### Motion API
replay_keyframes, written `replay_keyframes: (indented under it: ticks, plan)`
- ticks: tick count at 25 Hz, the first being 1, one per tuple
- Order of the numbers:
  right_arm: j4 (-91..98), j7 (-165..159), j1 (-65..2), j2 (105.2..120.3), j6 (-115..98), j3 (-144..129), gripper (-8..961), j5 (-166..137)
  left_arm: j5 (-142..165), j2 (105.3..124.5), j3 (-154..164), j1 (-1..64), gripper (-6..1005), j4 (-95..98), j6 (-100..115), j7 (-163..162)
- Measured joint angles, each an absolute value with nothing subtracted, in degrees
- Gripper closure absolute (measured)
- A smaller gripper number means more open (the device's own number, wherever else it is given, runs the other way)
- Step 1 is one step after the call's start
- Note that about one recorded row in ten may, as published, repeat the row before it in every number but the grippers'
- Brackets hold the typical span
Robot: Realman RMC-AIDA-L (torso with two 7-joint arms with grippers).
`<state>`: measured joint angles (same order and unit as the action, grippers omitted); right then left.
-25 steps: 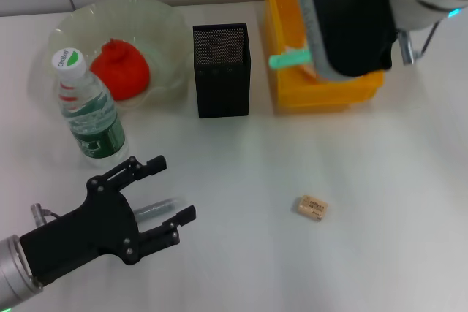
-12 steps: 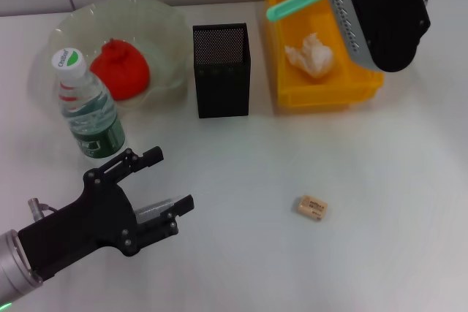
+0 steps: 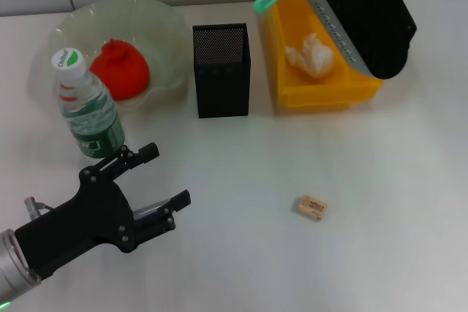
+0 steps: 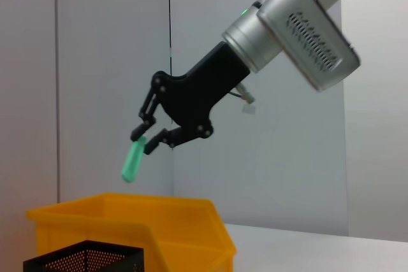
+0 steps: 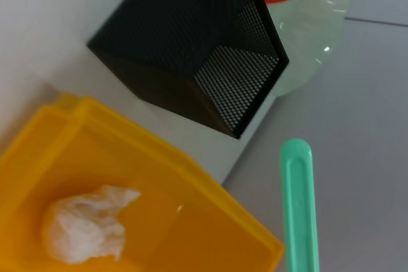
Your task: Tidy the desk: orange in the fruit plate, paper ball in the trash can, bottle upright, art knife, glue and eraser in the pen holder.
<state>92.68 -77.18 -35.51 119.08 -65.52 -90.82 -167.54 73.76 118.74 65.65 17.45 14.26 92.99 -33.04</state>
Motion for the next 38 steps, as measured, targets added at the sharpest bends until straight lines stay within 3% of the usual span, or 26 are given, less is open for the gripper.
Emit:
replay_keyframes:
  ticks: [38]
  plan:
    - [75.81,-69.87,-43.83,119.2,-56.54,-97.32,790,-167.7,73.65,118.81,65.79,17.27,250,14.15,93.54,-32.93]
